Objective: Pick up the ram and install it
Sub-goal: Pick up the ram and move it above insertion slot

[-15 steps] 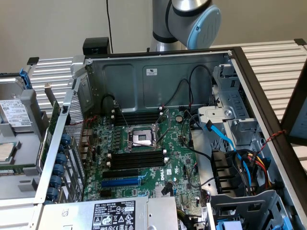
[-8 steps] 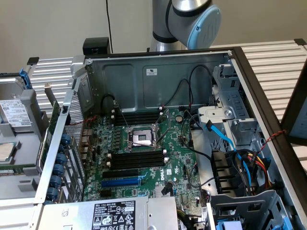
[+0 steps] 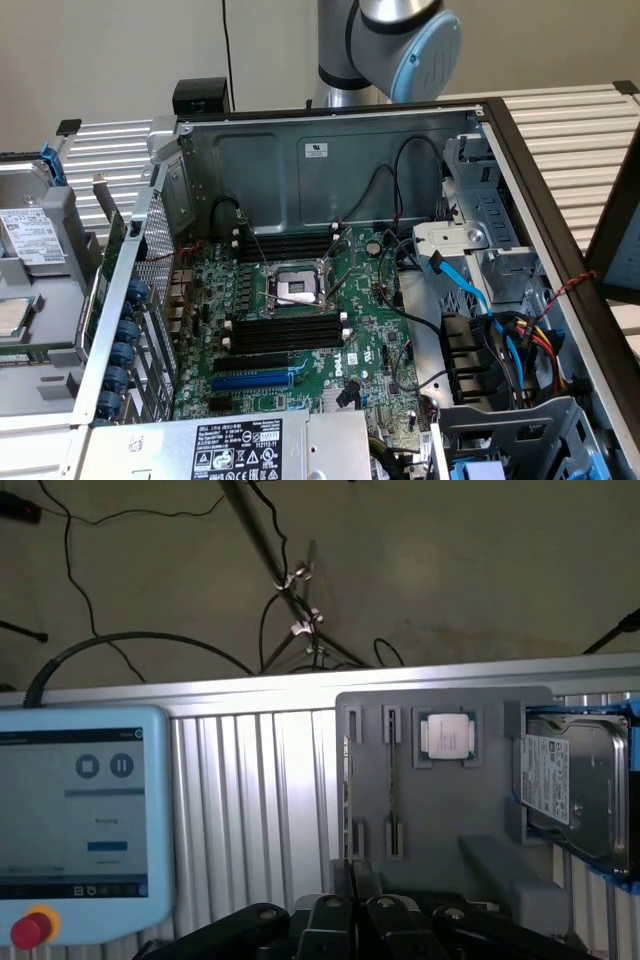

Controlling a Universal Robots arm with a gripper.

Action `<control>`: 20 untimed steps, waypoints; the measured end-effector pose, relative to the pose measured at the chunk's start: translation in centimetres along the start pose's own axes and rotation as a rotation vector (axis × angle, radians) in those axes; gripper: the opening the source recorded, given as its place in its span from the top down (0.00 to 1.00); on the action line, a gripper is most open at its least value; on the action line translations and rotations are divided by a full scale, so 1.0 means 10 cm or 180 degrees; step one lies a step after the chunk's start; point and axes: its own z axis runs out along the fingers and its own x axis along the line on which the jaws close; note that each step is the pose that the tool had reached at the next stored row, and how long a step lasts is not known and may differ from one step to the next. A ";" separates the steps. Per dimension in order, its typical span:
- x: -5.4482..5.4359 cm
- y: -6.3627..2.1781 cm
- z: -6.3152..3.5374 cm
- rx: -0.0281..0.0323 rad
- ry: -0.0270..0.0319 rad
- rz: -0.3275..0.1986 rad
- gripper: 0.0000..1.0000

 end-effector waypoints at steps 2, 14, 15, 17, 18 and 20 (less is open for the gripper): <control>0.00 -0.024 0.000 0.0000 0.0000 0.0003 0.88; -0.02 -0.231 0.000 -0.0001 0.0001 0.0015 0.88; -0.02 -0.242 0.000 -0.0001 0.0000 0.0018 0.88; -0.02 -0.244 0.001 -0.0001 0.0001 0.0023 0.88; -0.02 -0.244 0.002 -0.0001 0.0001 0.0023 0.88; -0.02 -0.244 0.003 0.0000 0.0001 0.0023 0.88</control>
